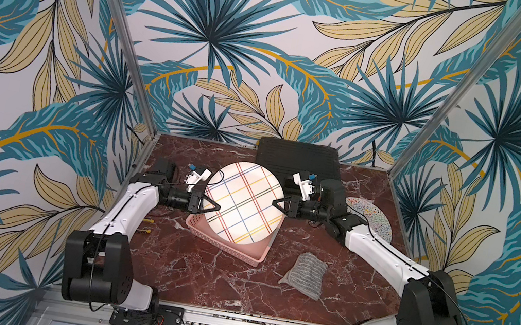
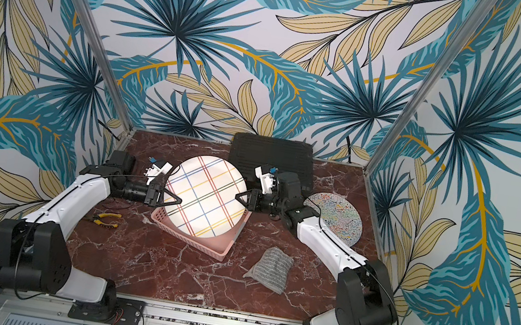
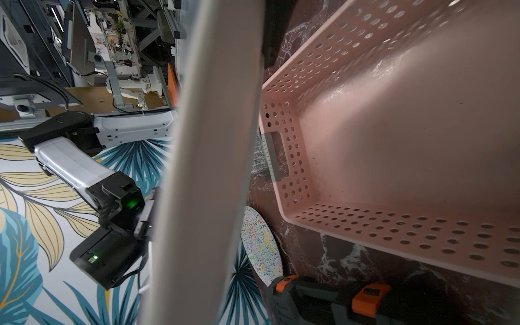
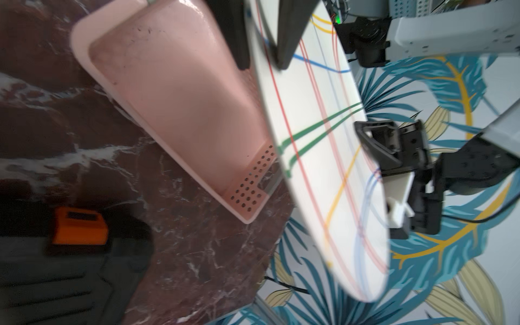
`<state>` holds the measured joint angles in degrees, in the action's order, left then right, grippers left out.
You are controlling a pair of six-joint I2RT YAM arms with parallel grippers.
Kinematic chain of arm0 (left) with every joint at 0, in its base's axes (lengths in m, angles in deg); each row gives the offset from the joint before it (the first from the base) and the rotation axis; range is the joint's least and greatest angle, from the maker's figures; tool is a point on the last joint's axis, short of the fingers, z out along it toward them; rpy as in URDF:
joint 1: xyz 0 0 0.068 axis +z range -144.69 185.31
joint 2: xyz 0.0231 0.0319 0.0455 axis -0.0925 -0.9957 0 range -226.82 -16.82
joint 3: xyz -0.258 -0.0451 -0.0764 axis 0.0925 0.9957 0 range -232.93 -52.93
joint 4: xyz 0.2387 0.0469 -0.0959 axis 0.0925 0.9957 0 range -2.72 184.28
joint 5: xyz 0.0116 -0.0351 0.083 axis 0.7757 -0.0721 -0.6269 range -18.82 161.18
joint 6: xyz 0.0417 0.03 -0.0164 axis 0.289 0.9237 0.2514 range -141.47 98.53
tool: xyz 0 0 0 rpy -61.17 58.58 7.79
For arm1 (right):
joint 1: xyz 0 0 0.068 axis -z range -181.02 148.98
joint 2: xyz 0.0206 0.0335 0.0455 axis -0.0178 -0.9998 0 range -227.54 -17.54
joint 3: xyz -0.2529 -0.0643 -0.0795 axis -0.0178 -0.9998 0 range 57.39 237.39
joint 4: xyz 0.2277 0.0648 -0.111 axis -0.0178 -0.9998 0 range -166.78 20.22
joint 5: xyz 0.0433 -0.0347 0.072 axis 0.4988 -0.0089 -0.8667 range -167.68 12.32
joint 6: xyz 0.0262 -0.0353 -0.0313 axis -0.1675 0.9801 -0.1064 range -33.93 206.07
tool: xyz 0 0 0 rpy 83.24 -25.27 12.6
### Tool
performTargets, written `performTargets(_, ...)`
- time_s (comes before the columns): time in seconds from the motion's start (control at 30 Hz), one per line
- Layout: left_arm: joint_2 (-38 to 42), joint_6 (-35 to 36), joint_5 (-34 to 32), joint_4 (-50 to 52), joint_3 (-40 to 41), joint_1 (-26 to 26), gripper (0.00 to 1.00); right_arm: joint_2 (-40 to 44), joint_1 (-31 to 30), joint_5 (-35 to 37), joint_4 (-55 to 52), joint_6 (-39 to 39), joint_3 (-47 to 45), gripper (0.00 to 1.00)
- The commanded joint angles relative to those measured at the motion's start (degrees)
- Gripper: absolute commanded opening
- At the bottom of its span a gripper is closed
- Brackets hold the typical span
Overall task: Wipe the wet plate dry
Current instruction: Pick up the plate from the bin, then pick up the towel at the center of the board.
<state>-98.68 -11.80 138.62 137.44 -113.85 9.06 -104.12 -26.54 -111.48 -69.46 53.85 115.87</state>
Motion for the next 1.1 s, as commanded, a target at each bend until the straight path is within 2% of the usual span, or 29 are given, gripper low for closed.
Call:
performTargets(0.0, 0.5, 1.7, -3.9, -2.1, -1.3, -0.7, 0.0, 2.4, -1.4, 8.3, -8.0, 0.3, -1.5, 0.43)
performTargets(0.13, 0.9, 2.1, -3.6, -1.6, -1.4, -0.8, 0.0, 7.6, -1.4, 19.9, -17.0, -0.5, -3.9, 0.68)
performTargets(0.17, 1.1, 2.5, -3.4, -1.4, -1.4, -0.7, 0.0, 9.1, -1.5, 22.4, -19.1, -0.9, -4.6, 0.7)
performTargets(0.3, 1.3, 4.8, -3.5, 0.3, -2.1, -0.8, 0.0, 15.3, -3.8, 37.7, -28.7, -4.8, -8.2, 0.72)
performTargets(0.37, 1.3, 5.9, -3.8, 1.2, -2.5, -0.7, 0.0, 17.0, -5.5, 43.1, -33.2, -7.8, -10.1, 0.71)
performTargets(0.57, 1.3, 9.5, -3.6, 3.4, -2.9, -0.7, 0.0, 16.3, -14.3, 53.8, -45.6, -18.2, -12.6, 0.7)
performTargets(0.67, 1.2, 9.5, -3.7, 3.3, -2.8, -0.8, 0.0, 15.4, -17.9, 56.3, -46.8, -21.7, -13.7, 0.7)
performTargets(0.8, 1.0, 9.5, -3.6, 3.1, -2.7, -0.8, 0.0, 12.4, -18.3, 55.3, -42.2, -22.4, -16.1, 0.67)
performTargets(1.0, 0.7, 9.4, -3.3, 2.9, -2.5, -0.8, 0.0, 6.6, -18.3, 53.1, -31.2, -21.9, -19.5, 0.54)
performTargets(1.07, 0.7, 9.3, -3.2, 2.9, -2.5, -0.7, 0.0, 3.8, -18.2, 52.4, -29.7, -22.2, -19.7, 0.44)
